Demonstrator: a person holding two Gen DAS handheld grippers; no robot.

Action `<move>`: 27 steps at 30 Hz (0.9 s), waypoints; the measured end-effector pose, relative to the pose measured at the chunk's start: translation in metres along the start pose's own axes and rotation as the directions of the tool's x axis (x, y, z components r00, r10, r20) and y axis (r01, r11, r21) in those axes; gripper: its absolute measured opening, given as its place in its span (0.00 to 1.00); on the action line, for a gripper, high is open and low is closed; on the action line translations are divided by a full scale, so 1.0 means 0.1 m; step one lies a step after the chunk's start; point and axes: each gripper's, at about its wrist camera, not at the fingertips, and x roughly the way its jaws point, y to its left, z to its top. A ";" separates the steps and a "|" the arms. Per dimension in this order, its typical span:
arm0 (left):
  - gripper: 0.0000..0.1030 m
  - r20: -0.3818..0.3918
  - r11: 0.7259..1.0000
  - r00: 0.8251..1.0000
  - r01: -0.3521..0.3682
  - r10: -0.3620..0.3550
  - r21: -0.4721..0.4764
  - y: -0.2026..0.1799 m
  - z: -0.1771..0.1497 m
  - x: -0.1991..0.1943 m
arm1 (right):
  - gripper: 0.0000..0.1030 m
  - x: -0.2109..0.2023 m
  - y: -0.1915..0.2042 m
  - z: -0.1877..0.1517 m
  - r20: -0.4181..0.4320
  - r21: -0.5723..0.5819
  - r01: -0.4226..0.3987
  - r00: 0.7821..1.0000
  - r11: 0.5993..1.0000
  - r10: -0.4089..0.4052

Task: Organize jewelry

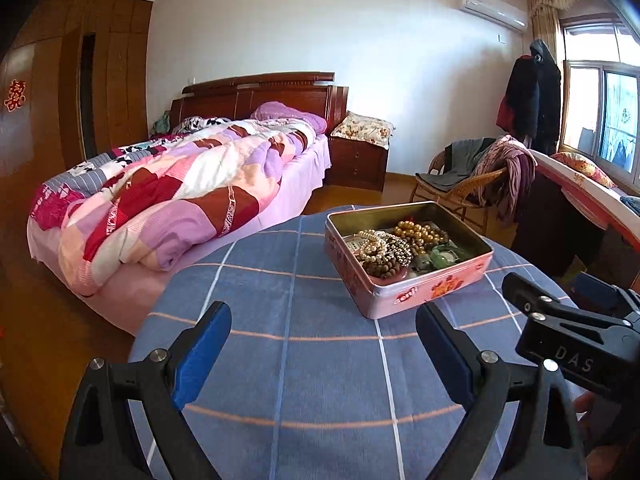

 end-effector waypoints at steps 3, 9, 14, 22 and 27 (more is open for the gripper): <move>0.91 0.022 1.000 1.000 -0.004 0.004 -0.003 0.00 -0.01 -0.14 | 1.00 -0.20 -0.01 0.00 0.039 0.012 -0.006 0.999 1.000 0.005; 0.91 0.057 1.000 0.998 -0.017 0.017 0.000 -0.01 0.03 -0.36 | 1.00 -0.54 0.03 0.11 0.111 0.015 -0.020 0.994 1.000 0.019; 0.91 0.077 1.000 0.997 -0.007 0.008 -0.014 0.00 0.11 -0.50 | 1.00 -0.76 0.07 0.22 0.173 0.014 -0.030 0.985 0.999 0.027; 0.91 0.087 1.000 0.996 -0.021 0.023 -0.024 0.02 0.14 -0.55 | 1.00 -0.85 0.13 0.26 0.213 0.017 -0.047 0.976 0.999 0.042; 0.91 0.081 0.999 0.997 -0.017 0.020 -0.030 0.02 0.13 -0.54 | 1.00 -0.85 0.15 0.24 0.213 0.012 -0.050 0.976 0.999 0.046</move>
